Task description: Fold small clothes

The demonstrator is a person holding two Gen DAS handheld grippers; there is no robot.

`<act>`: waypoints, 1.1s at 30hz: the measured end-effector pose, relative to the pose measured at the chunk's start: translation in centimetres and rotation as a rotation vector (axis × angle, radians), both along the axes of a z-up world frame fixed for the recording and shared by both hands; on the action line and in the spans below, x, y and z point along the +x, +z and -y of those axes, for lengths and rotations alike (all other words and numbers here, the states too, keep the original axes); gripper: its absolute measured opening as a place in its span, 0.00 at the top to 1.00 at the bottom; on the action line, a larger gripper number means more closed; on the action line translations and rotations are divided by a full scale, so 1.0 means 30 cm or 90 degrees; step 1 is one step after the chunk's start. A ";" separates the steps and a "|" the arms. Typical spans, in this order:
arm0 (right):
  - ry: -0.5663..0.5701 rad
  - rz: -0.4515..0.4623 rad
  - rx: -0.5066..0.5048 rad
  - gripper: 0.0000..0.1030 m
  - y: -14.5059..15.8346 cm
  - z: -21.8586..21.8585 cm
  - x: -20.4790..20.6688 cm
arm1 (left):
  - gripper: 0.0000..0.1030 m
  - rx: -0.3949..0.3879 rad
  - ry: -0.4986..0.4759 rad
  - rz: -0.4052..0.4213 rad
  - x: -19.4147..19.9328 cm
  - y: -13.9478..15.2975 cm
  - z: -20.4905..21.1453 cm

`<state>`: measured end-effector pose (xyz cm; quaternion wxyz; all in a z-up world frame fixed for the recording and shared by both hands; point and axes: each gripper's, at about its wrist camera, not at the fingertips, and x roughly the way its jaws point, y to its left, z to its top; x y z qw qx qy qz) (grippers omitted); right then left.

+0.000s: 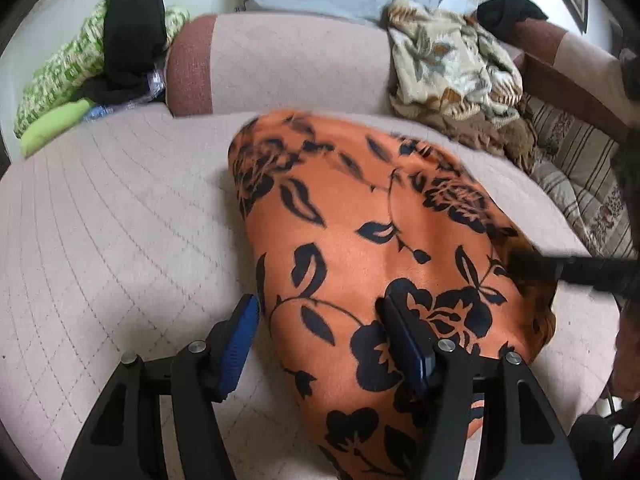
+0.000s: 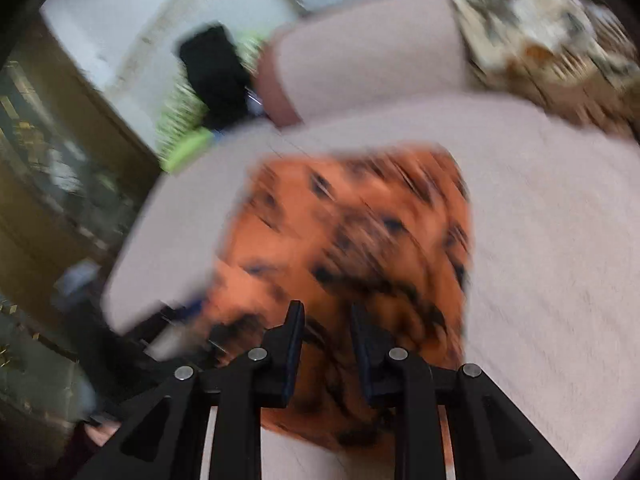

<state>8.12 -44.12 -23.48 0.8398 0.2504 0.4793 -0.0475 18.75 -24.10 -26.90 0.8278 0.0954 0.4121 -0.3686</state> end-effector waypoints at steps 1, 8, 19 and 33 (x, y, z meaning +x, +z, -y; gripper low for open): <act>-0.006 -0.019 -0.013 0.81 -0.024 0.006 -0.023 | 0.34 0.005 -0.004 -0.012 0.001 -0.006 0.001; -0.003 -0.022 -0.056 0.82 0.054 0.035 -0.029 | 0.34 0.036 -0.014 0.032 -0.041 0.017 0.002; -0.010 -0.045 0.016 0.82 -0.068 0.108 0.371 | 0.34 0.044 -0.014 0.055 -0.051 0.010 0.010; -0.044 -0.066 -0.006 0.80 -0.140 0.172 0.597 | 0.34 0.049 -0.016 0.074 -0.068 0.004 0.017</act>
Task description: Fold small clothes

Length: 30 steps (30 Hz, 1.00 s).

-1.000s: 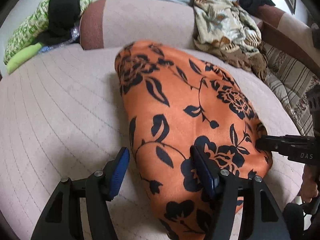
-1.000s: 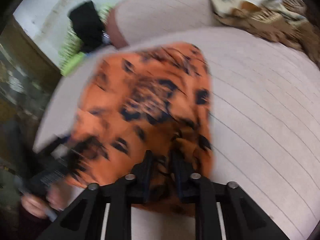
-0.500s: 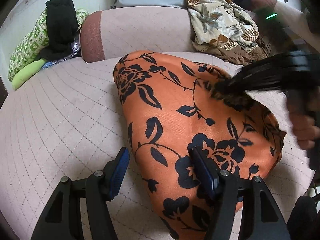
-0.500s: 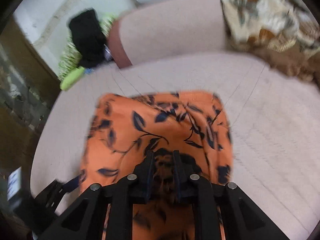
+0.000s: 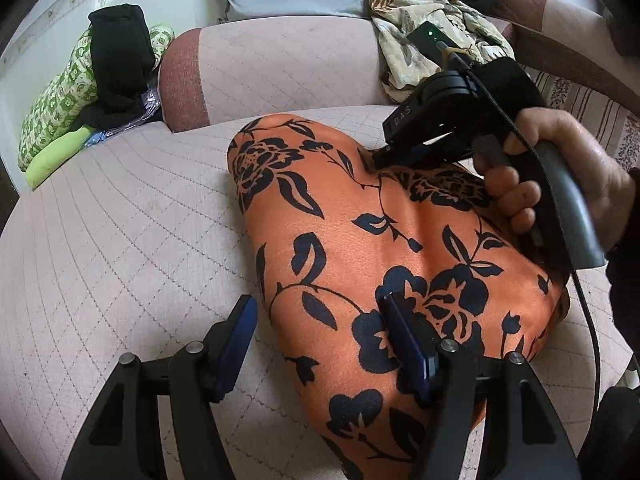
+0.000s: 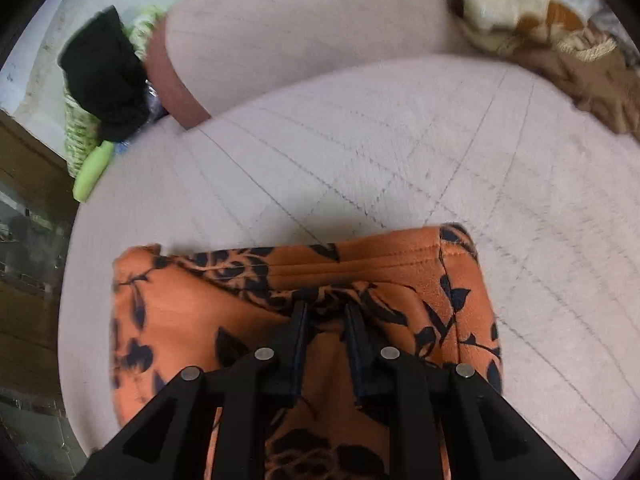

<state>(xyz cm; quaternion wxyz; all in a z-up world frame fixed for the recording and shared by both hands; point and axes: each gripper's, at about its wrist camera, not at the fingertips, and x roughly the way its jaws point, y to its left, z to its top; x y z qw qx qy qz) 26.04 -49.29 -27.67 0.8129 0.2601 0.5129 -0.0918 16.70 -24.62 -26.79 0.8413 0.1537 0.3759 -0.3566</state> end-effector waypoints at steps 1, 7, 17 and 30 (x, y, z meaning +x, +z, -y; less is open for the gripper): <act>0.002 -0.001 -0.001 0.80 0.002 -0.002 0.002 | 0.34 0.002 -0.001 0.003 -0.002 0.000 0.000; 0.013 0.040 0.019 0.78 0.093 -0.038 -0.033 | 0.34 0.005 0.002 0.006 -0.006 0.001 0.000; 0.143 0.102 0.096 0.78 0.098 -0.260 0.107 | 0.34 0.008 0.007 0.011 -0.015 0.005 0.004; 0.068 0.123 0.166 0.78 0.033 -0.185 0.050 | 0.25 0.012 0.023 0.007 -0.002 0.012 -0.001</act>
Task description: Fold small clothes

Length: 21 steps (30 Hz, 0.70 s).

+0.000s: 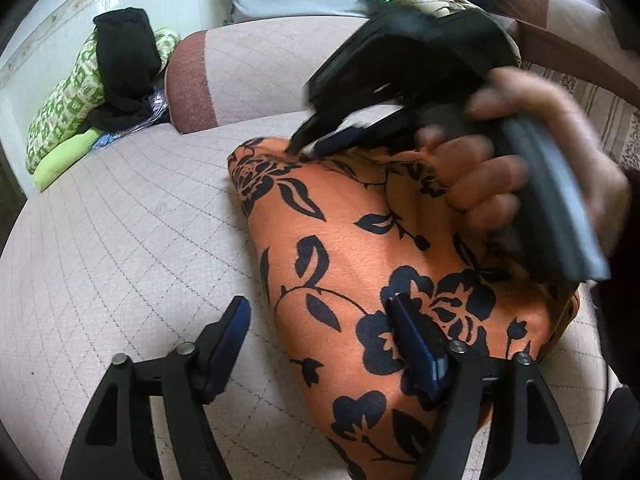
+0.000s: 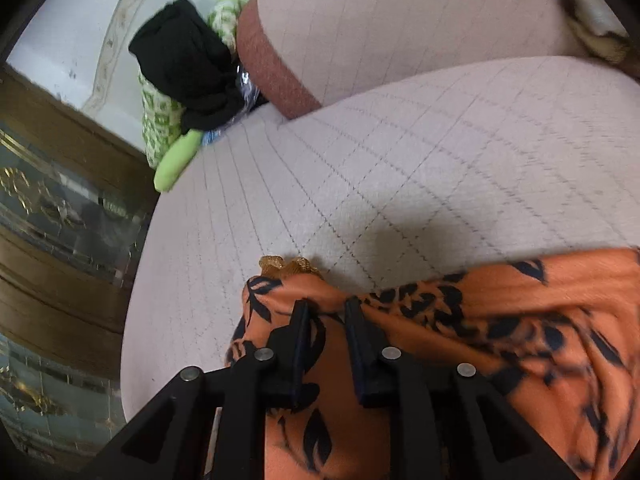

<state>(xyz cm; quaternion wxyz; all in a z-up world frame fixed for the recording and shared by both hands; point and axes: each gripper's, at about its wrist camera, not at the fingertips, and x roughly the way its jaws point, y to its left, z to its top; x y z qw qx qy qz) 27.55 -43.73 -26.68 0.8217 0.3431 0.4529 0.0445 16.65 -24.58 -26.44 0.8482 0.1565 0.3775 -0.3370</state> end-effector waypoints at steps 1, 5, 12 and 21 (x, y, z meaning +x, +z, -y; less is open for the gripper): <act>-0.007 0.023 0.008 0.77 0.028 0.016 -0.040 | 0.25 -0.004 0.004 -0.007 0.006 0.000 -0.003; -0.025 0.071 -0.019 0.77 0.135 0.046 -0.230 | 0.25 -0.022 0.013 -0.023 0.024 0.027 -0.017; -0.050 0.051 -0.090 0.77 0.150 0.040 -0.541 | 0.24 -0.093 0.048 0.011 0.023 0.101 -0.075; -0.111 0.009 -0.110 0.79 -0.013 0.001 -0.839 | 0.23 0.006 0.005 -0.043 0.006 -0.008 -0.011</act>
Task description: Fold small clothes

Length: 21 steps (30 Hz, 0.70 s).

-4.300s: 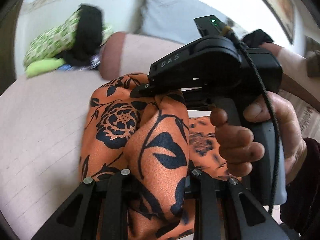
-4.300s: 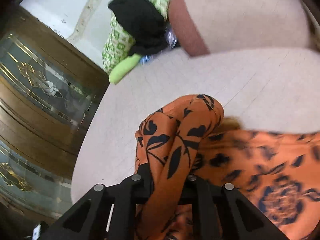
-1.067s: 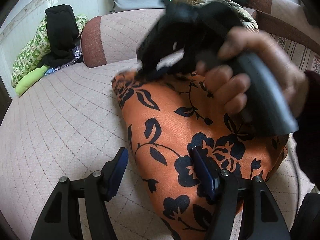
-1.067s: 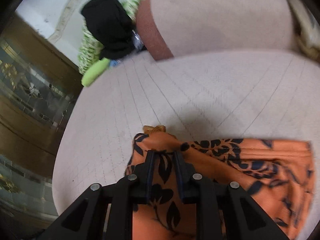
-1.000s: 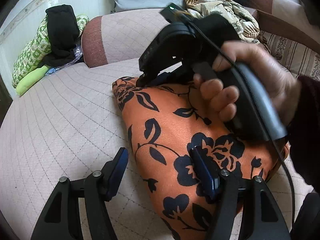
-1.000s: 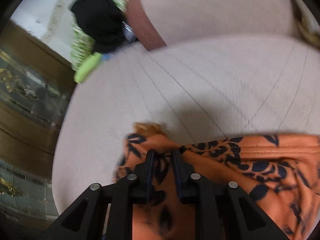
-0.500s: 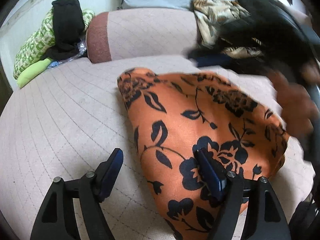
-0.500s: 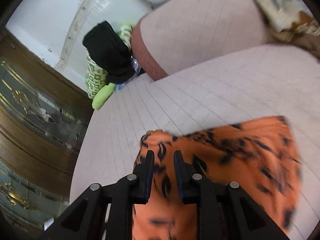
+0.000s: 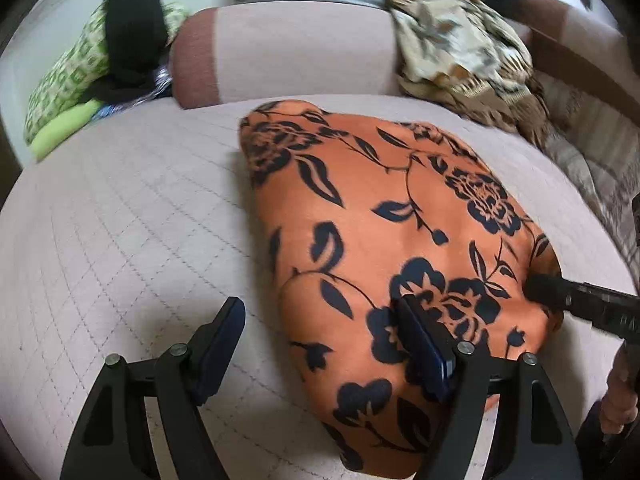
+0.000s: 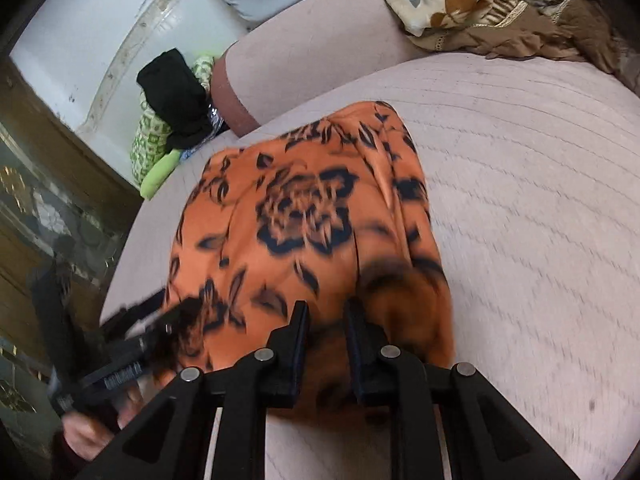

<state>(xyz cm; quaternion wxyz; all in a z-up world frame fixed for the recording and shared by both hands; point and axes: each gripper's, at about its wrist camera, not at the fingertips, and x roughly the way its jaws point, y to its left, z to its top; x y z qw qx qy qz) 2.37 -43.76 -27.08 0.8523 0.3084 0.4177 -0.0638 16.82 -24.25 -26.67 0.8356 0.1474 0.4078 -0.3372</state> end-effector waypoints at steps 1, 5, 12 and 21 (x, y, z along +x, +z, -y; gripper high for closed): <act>-0.001 0.003 -0.011 0.79 -0.009 -0.014 -0.018 | 0.23 0.007 -0.004 0.012 -0.012 -0.002 0.004; -0.004 0.046 -0.018 0.80 -0.042 -0.014 -0.047 | 0.23 0.025 -0.011 0.053 -0.034 -0.009 0.018; -0.017 0.079 0.038 0.82 -0.067 0.015 -0.069 | 0.19 0.018 0.003 0.042 -0.015 -0.018 0.015; -0.018 0.107 0.073 0.84 -0.090 0.034 -0.083 | 0.18 0.018 0.003 0.048 -0.019 -0.024 0.016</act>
